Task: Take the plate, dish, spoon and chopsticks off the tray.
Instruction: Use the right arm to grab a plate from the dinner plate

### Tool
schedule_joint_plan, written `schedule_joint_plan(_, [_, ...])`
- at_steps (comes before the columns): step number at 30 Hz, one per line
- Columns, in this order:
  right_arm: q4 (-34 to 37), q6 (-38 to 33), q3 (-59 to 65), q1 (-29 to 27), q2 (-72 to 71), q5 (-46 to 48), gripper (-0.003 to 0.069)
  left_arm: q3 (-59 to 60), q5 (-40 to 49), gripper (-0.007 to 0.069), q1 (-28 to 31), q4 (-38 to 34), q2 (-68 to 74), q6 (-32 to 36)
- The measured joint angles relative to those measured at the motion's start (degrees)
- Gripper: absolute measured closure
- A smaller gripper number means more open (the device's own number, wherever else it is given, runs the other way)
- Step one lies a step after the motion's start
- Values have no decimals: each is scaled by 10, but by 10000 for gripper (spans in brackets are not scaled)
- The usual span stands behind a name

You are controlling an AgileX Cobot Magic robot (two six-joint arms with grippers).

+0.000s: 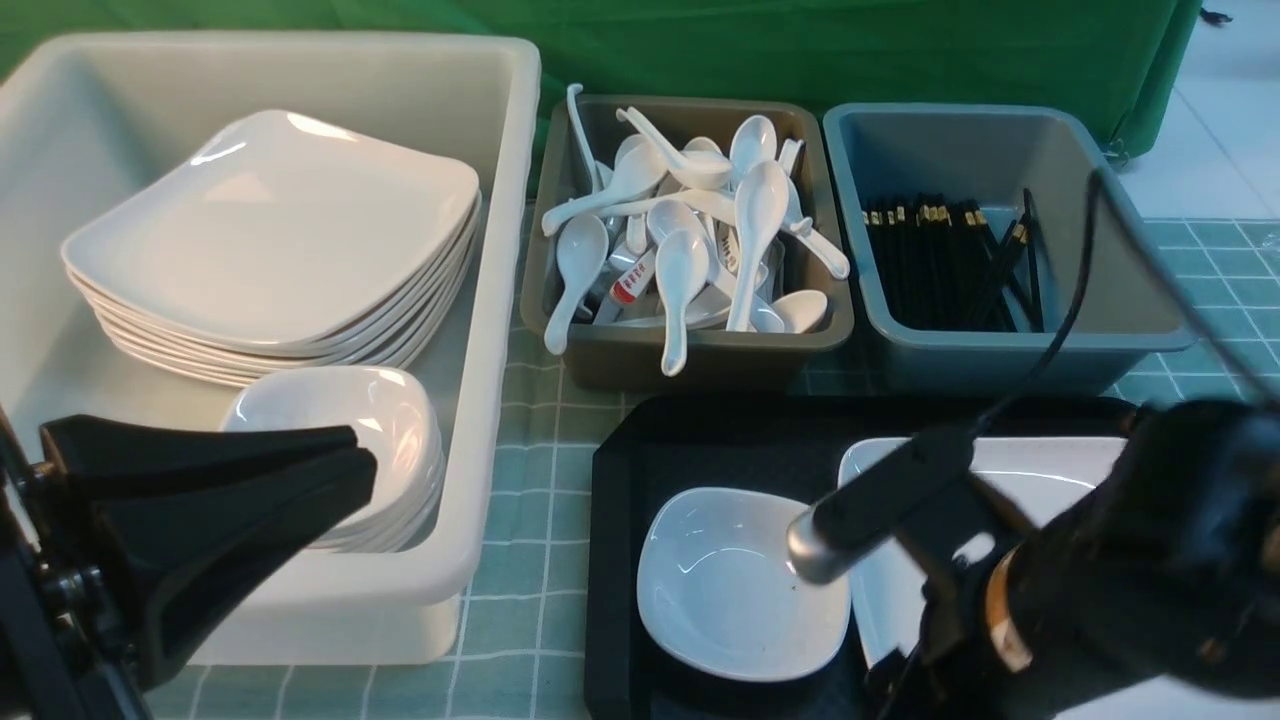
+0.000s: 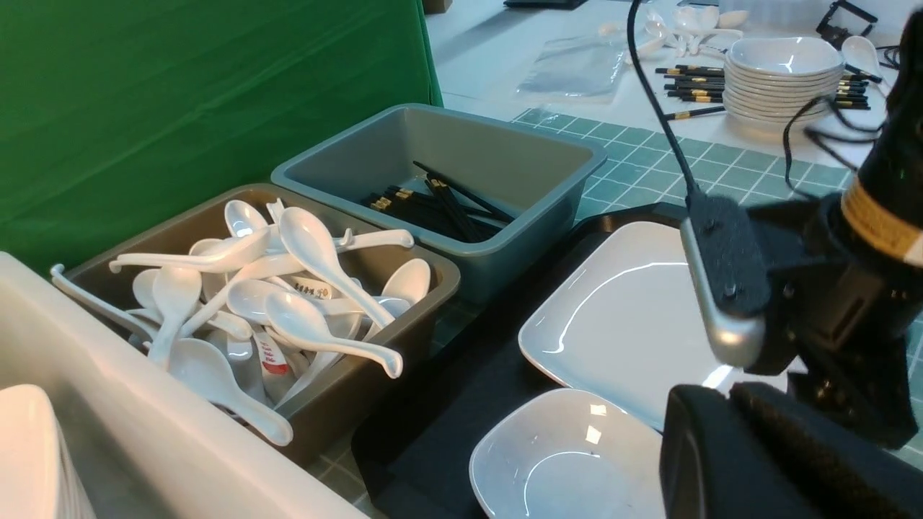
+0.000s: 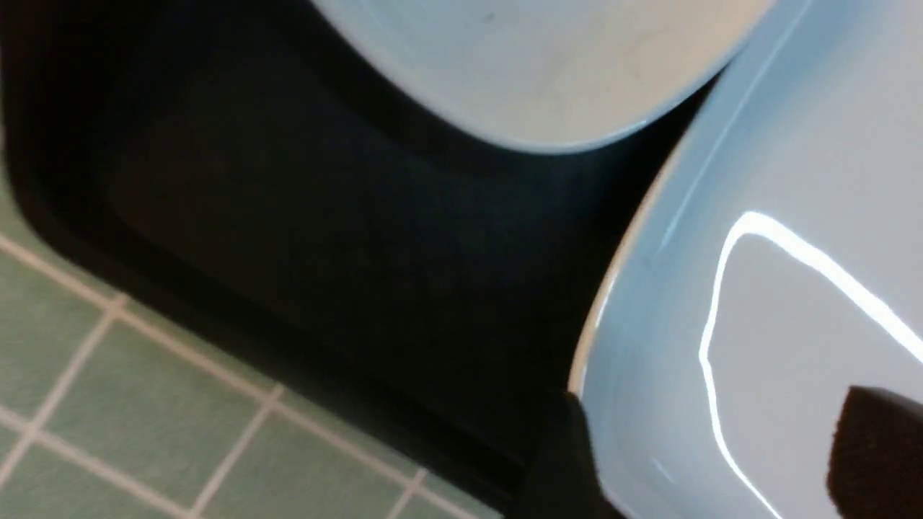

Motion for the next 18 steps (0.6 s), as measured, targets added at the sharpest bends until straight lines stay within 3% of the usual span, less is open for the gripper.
schedule_joint_plan(18, [-80, 45, -1, 6, 127, -36, 134, 0, 0, 607, 0, 3, 0, -1])
